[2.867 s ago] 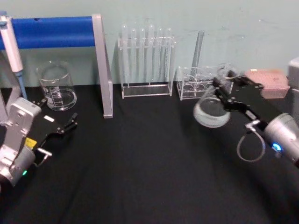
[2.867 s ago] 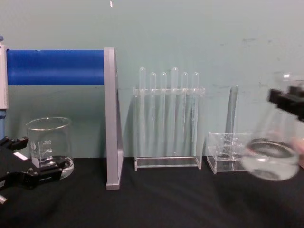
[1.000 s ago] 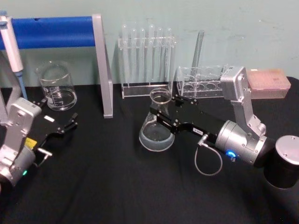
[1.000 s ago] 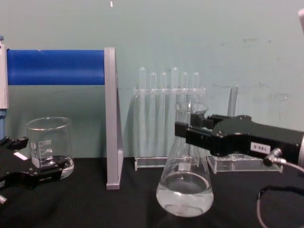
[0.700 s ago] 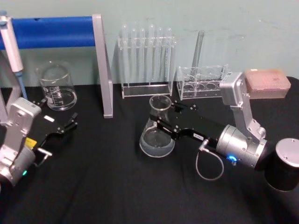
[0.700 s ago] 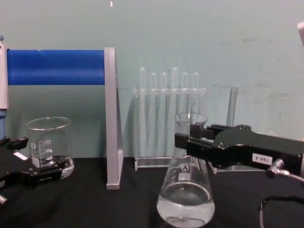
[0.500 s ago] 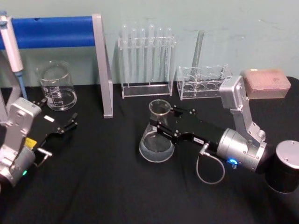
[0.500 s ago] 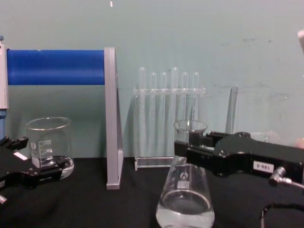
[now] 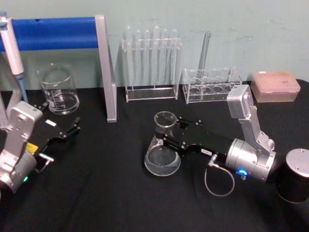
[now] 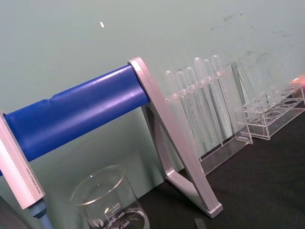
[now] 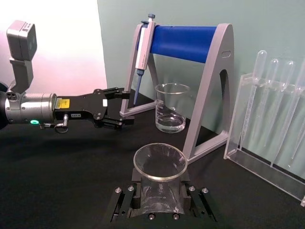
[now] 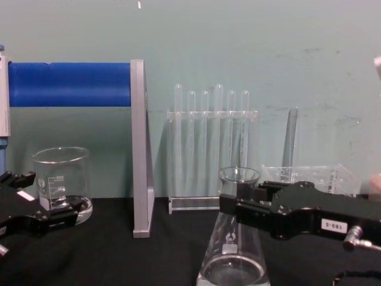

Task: Grasp the erlenmeyer flask with one hand, shake it three times, then place it back.

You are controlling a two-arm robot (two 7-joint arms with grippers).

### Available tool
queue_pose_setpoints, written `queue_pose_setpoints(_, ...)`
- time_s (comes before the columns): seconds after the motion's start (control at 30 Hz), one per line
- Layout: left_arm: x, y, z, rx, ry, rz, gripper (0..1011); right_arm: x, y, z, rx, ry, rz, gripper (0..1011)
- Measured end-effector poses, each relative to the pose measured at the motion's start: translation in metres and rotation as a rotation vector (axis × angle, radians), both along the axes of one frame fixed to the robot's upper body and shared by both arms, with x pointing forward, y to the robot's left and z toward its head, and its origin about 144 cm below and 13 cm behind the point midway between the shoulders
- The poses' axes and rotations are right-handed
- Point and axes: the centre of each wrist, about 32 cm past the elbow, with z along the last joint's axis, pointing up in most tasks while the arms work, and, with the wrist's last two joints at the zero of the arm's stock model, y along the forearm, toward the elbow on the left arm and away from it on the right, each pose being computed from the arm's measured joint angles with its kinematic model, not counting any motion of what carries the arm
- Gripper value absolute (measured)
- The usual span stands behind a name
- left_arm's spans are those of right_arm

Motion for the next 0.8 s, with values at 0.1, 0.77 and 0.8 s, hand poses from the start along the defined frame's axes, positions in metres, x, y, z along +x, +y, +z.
queue_pose_setpoints(0.1, 0.0000, 0.0000, 0.0000, 0.000, 0.000, 0.000, 1001, -0.0001, -0.0005, -0.0012, -0.003, 0.002, 0.003, 448)
queue_pose_setpoints(0.77, 0.0000, 0.0000, 0.0000, 0.000, 0.000, 0.000, 1001, 0.0027, -0.0048, -0.0088, -0.024, 0.014, 0.024, 448)
queue_pose_setpoints(0.8, 0.0000, 0.0000, 0.0000, 0.000, 0.000, 0.000, 1001, 0.0027, -0.0049, -0.0089, -0.025, 0.014, 0.024, 448)
